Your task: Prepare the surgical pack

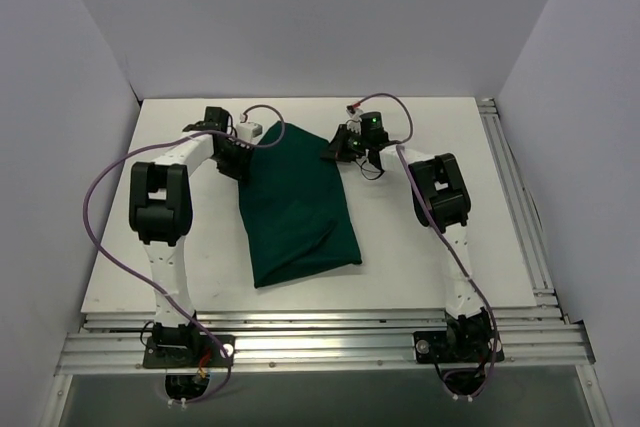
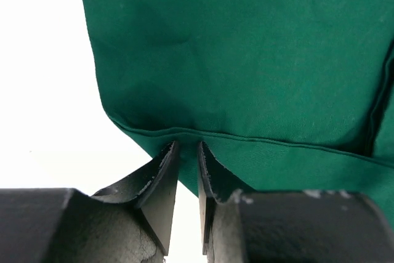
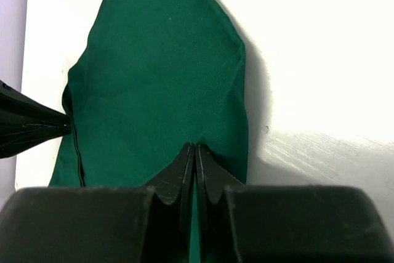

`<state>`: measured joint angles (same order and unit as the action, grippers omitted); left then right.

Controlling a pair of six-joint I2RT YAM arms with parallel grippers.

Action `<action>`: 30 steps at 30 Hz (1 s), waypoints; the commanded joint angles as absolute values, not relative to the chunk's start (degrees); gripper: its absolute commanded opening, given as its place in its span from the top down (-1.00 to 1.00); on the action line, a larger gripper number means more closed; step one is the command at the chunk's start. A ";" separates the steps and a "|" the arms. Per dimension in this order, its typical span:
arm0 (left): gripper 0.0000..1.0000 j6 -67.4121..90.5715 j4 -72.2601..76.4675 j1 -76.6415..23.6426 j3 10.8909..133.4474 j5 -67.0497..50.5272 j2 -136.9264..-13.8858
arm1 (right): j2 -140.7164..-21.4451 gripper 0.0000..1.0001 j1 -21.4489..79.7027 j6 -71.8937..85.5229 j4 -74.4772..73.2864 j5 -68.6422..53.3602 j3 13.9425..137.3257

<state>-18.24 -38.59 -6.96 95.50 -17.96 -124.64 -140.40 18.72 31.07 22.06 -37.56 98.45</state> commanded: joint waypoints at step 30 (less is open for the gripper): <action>-0.27 -9.49 -40.17 -1.85 106.61 -26.63 -131.74 | -144.93 0.37 18.19 27.33 6.50 -29.53 115.05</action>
<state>-10.66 -39.27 -1.76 104.20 -23.53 -129.95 -143.48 18.00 26.04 6.17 -26.41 113.19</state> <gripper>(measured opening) 0.641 0.323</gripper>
